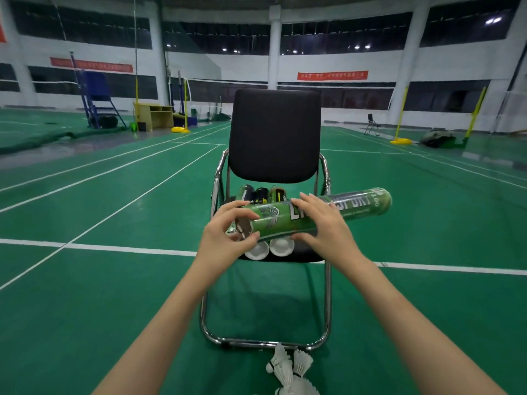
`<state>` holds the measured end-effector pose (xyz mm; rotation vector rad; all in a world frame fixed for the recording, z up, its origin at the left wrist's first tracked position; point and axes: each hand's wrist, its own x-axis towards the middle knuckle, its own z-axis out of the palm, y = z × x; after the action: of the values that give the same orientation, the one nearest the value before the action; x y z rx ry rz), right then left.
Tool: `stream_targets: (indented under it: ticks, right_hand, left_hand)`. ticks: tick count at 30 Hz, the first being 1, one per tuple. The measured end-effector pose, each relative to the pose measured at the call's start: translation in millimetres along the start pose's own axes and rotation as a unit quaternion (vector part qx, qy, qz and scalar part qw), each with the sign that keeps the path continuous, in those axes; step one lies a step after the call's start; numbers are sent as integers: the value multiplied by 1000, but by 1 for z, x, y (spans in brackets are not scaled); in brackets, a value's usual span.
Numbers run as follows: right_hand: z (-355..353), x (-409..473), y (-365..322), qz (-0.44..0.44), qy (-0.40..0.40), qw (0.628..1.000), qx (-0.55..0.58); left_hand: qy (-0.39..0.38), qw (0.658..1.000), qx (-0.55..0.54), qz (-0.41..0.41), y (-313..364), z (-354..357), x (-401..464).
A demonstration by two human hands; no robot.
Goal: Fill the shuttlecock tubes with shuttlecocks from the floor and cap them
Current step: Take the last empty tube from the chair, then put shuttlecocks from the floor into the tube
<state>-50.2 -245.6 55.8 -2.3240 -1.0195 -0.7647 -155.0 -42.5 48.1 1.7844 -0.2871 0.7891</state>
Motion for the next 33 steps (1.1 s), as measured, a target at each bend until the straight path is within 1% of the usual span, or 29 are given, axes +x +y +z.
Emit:
stream_targets:
  ticks: [5,8,13,16,18,26,30,33]
  right_hand:
    - [-1,-36,22,-34,-15,995,-95]
    - [5,-59,32,-28,-33,993,-111]
    - [30,-98,44,14,-97,990,-105]
    - [54,-127,54,50,-122,988,-81]
    - [74,-148,60,79,-153,983,-60]
    - [155,-225,77,181,-290,940,-6]
    - [184,-251,87,215,-317,924,8]
    - [201,-267,96,234,-321,917,21]
  left_hand:
    - [-72,994,-61,-47,-8,7,-6]
    - [-108,989,-63,-79,-23,17,-16]
    - [-138,980,-58,-135,-52,36,-40]
    - [-164,968,-61,-178,-78,44,-57]
    - [-182,961,-54,-203,-99,50,-70]
    - [-218,921,-51,-318,-189,70,-132]
    - [-244,904,-41,-350,-225,82,-153]
    - [-215,894,-56,-390,-247,92,-168]
